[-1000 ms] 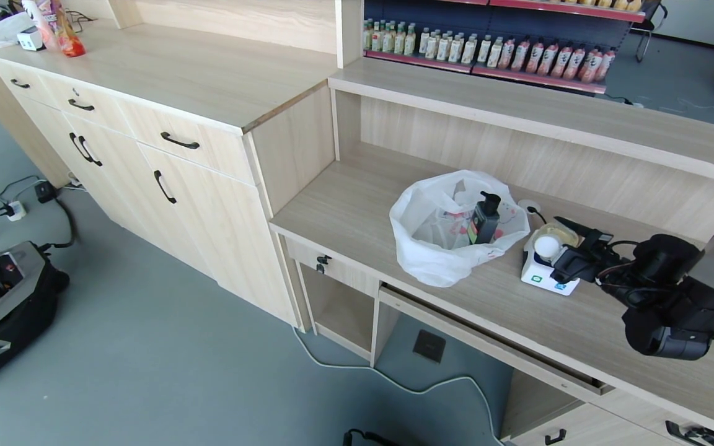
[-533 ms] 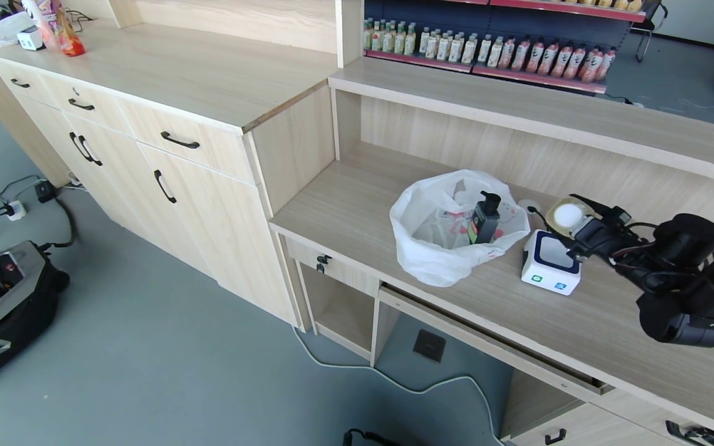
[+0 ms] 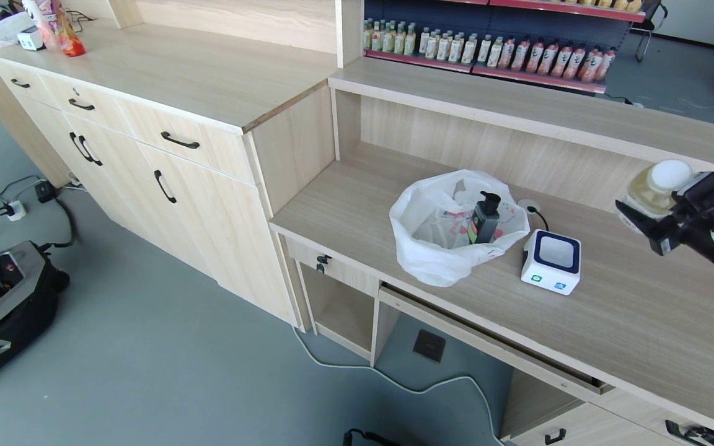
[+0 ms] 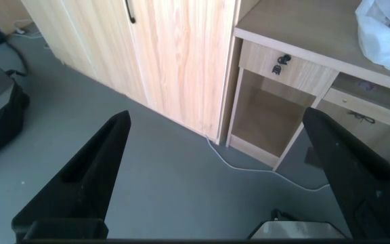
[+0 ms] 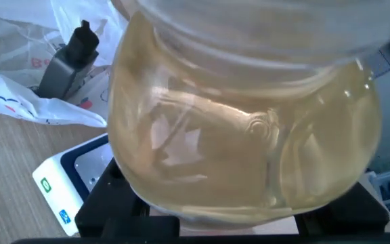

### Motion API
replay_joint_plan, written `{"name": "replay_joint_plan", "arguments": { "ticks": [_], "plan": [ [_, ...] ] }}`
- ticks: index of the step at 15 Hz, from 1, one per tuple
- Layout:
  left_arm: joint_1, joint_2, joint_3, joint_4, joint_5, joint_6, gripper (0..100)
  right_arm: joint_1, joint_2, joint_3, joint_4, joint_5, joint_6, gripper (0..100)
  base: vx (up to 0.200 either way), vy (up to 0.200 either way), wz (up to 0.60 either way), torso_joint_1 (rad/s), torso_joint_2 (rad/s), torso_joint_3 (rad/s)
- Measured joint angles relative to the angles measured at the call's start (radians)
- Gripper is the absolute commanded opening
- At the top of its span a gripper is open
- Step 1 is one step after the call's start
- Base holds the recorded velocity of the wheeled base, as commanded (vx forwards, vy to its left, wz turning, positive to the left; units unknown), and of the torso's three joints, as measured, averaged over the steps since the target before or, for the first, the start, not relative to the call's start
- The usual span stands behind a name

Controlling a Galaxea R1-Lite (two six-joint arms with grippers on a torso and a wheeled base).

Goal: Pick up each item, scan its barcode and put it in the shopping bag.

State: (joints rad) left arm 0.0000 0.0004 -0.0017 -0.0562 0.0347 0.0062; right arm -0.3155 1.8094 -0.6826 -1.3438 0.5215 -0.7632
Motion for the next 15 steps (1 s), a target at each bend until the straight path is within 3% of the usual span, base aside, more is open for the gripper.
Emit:
{"name": "replay_joint_plan", "arguments": {
  "ticks": [6,9,11,13,15],
  "plan": [
    [0.0,0.0,0.0,0.0,0.0,0.0,100,-0.147,-0.25,0.03,0.314,-0.002,0.075,0,0.0,0.0,0.0,0.0,0.0,0.0],
    [0.0,0.0,0.0,0.0,0.0,0.0,100,-0.15,-0.314,0.03,0.42,-0.006,0.142,0,0.0,0.0,0.6,0.001,0.01,0.001],
    [0.0,0.0,0.0,0.0,0.0,0.0,100,-0.104,-0.34,0.03,0.431,-0.045,0.159,0,0.0,0.0,0.6,0.002,0.0,0.0],
    [0.0,0.0,0.0,0.0,0.0,0.0,100,-0.018,-0.349,0.029,0.434,-0.17,0.207,0,0.0,0.0,0.6,0.007,0.0,0.0],
    [0.0,0.0,0.0,0.0,0.0,0.0,100,0.088,-0.347,0.027,0.432,-0.23,0.293,0,0.0,0.0,0.0,0.0,0.0,0.0]
  ]
}}
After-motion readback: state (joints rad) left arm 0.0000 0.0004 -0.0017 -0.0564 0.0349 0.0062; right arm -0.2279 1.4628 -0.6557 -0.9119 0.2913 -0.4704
